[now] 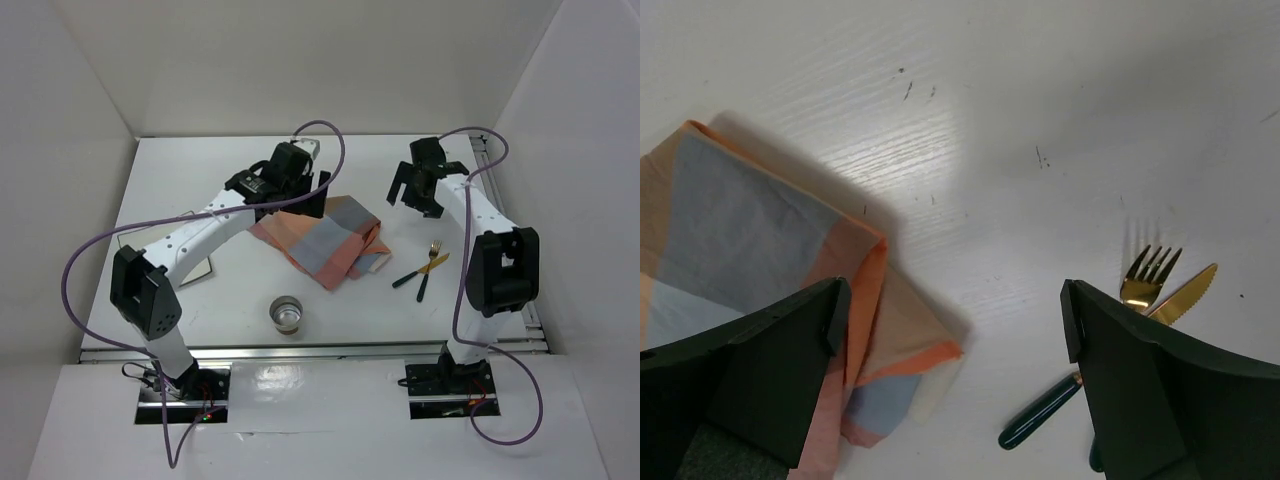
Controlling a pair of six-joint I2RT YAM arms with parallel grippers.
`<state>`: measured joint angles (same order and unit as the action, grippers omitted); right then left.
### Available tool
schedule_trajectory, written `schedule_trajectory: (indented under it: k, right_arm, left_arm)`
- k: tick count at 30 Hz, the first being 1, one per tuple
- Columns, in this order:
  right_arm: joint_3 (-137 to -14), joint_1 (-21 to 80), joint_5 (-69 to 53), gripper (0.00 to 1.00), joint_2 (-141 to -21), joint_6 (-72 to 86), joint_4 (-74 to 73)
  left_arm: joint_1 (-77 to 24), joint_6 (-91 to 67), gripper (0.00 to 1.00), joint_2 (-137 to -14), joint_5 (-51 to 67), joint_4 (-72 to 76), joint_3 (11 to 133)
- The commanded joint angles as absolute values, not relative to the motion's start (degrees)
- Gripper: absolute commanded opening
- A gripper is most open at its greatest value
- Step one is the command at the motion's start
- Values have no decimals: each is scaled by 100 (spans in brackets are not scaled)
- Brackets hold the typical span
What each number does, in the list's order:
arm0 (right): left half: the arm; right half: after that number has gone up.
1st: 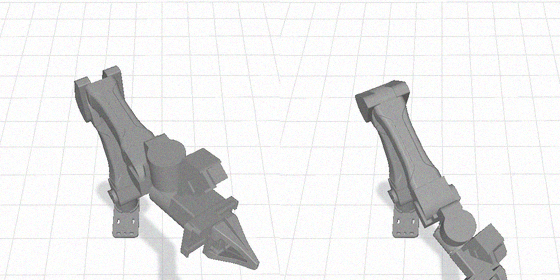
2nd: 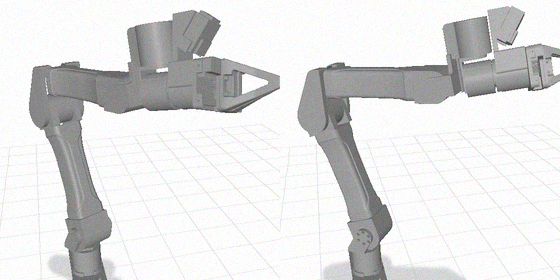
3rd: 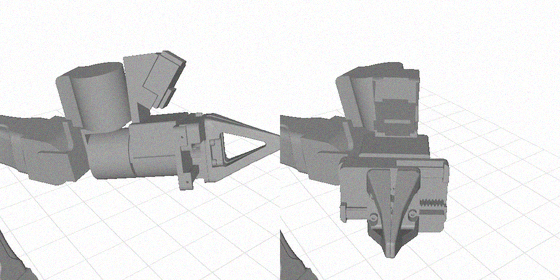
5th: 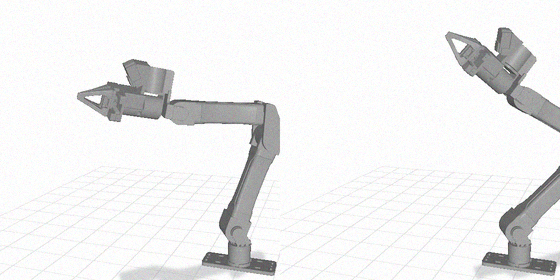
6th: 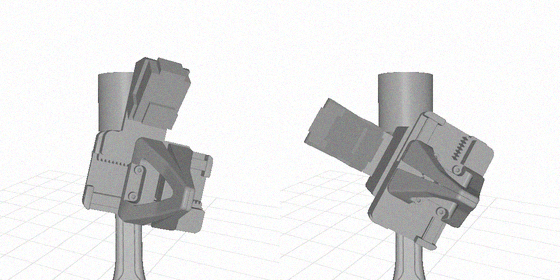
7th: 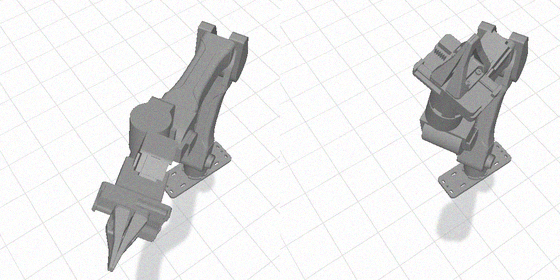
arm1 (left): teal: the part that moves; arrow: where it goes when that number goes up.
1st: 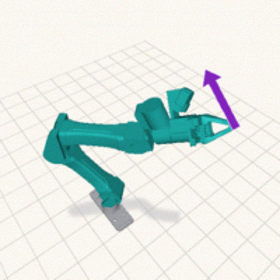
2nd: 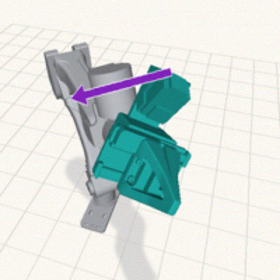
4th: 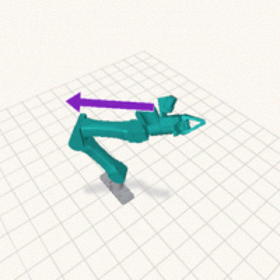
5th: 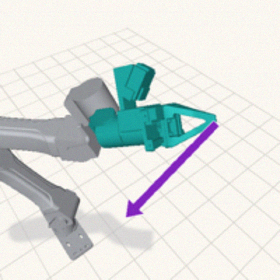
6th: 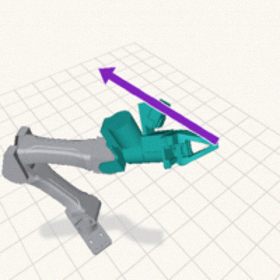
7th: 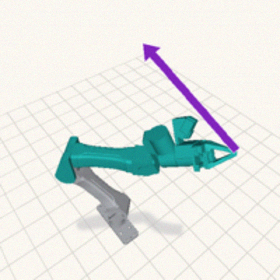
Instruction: Set the dinner table for one person
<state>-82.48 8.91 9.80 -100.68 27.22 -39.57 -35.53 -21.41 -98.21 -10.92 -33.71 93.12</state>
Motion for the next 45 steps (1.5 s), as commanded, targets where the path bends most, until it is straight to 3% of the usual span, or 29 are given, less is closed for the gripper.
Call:
schedule_trajectory:
  k: [1,5,11,17,21,23,26,38,43,45]
  right_arm:
    - [-8026,914,896,100,-9589,2742,-3850]
    - [-7972,861,896,100,-9510,2689,-3850]
    - [-7806,809,896,100,-9379,2689,-3981]
    - [-7120,379,976,100,-8650,2689,-3859]
    - [-6882,176,782,100,-8166,2742,-3648]
    - [-6830,115,782,100,-7999,2742,-3647]
    - [-6829,9,721,100,-7945,2742,-3595]
    - [-6662,9,378,100,-7893,2742,-3480]
    - [-6540,9,264,100,-7840,2742,-3428]
    - [-6539,9,211,100,-7840,2742,-3375]
  left_arm:
    - [-3621,-2619,100,-9748,-670,-3437,9212]
    - [-3778,-2707,100,-9747,-527,-3278,8938]
    - [-4350,-2365,93,-10203,-1476,-3814,9070]
    - [-4746,-1617,89,-9959,-976,-3403,8351]
    - [-4939,-1345,80,-10115,-738,-3401,8297]
    - [-5167,-1283,80,-10283,-912,-3401,8297]
    - [-5484,-1414,88,-10450,-1508,-3218,8096]
    - [-5695,-2170,84,-11021,-2495,-2487,7576]
    - [-5695,-2232,73,-11215,-2750,-2487,7646]
    - [-5695,-2232,57,-11276,-2803,-2557,7708]
